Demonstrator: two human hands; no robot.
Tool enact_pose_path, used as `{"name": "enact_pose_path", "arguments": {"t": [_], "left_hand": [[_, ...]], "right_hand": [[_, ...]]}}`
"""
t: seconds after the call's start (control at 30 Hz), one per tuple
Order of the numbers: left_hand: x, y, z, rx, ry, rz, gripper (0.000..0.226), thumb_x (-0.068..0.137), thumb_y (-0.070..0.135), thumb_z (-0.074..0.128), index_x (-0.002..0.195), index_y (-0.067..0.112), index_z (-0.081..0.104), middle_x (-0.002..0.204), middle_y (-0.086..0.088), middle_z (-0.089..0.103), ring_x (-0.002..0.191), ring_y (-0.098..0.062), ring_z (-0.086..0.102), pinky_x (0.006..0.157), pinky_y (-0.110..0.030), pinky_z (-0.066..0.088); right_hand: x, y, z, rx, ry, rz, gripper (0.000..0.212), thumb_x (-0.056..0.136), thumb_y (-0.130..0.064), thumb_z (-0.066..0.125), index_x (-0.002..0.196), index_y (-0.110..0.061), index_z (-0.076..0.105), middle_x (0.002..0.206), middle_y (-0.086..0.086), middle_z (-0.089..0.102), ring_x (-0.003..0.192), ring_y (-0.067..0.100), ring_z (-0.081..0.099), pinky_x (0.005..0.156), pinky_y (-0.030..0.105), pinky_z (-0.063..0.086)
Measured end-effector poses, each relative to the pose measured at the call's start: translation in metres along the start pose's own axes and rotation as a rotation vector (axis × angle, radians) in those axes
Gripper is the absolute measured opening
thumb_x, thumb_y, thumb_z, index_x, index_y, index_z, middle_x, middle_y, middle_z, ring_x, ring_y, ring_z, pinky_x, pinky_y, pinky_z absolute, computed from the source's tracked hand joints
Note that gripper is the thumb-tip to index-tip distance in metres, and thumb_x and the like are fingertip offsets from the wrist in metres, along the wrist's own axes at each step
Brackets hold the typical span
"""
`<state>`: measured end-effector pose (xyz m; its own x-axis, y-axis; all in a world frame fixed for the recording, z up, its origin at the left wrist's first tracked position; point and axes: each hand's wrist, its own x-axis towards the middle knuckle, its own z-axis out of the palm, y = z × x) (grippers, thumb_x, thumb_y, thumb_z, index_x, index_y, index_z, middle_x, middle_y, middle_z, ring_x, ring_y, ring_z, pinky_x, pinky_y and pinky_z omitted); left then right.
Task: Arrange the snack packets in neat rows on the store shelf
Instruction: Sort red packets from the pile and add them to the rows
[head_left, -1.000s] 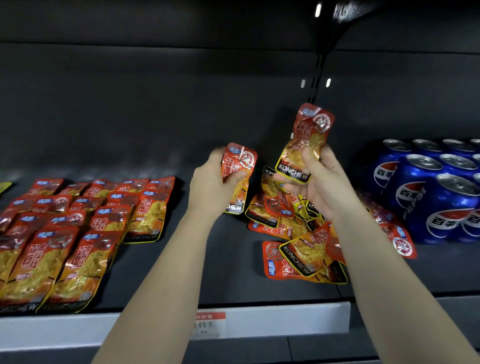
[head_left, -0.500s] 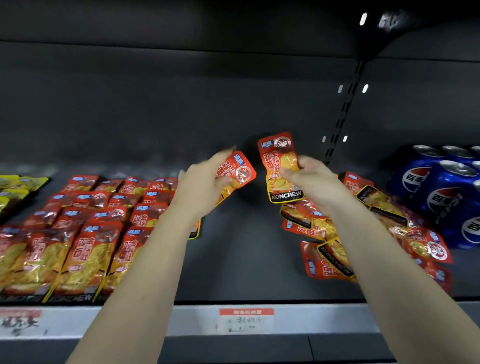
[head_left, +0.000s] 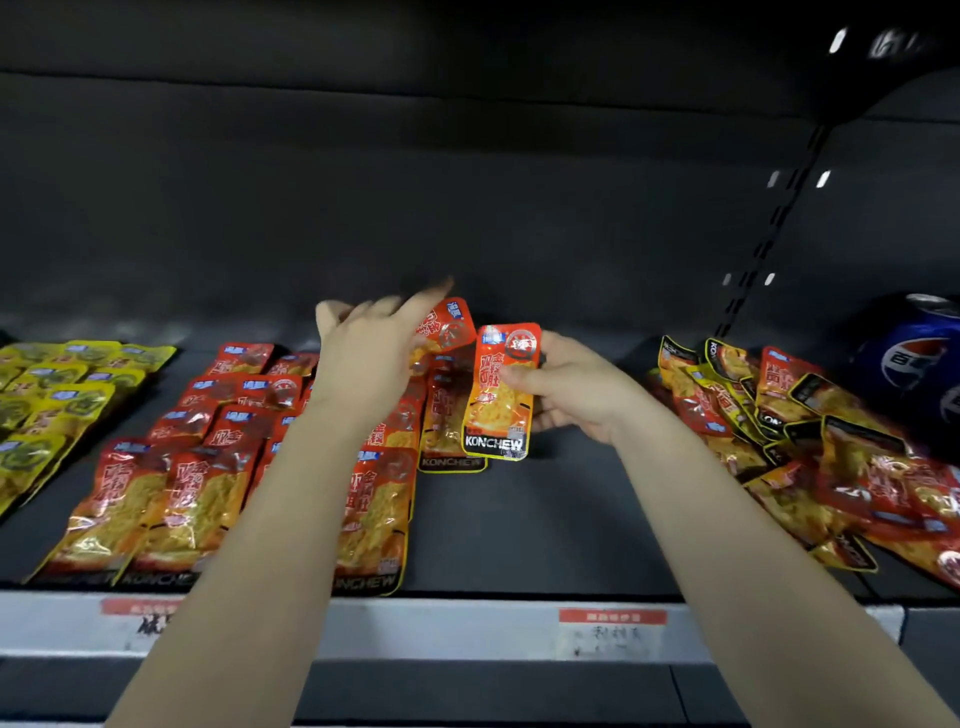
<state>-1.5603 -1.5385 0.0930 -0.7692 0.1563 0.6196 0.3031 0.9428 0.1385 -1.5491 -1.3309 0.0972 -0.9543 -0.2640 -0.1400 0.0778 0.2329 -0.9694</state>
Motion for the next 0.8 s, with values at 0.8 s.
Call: {"name": "enact_pose_path", "arguments": {"t": [0.8], "left_hand": [[-0.016,0.000,0.005,-0.218,0.040,-0.079,0.053,0.097,0.021,0.053,0.144,0.038,0.036,0.116,0.001,0.064,0.110,-0.020,0.057,0.096,-0.037,0.024]], "right_hand": [[0.006,0.038,0.035,-0.407,0.158,-0.208,0.031,0.078,-0.027,0.081,0.102,-0.023,0.062,0.086,0.013,0.069,0.076,0.024,0.068,0.078,0.044,0.055]]}}
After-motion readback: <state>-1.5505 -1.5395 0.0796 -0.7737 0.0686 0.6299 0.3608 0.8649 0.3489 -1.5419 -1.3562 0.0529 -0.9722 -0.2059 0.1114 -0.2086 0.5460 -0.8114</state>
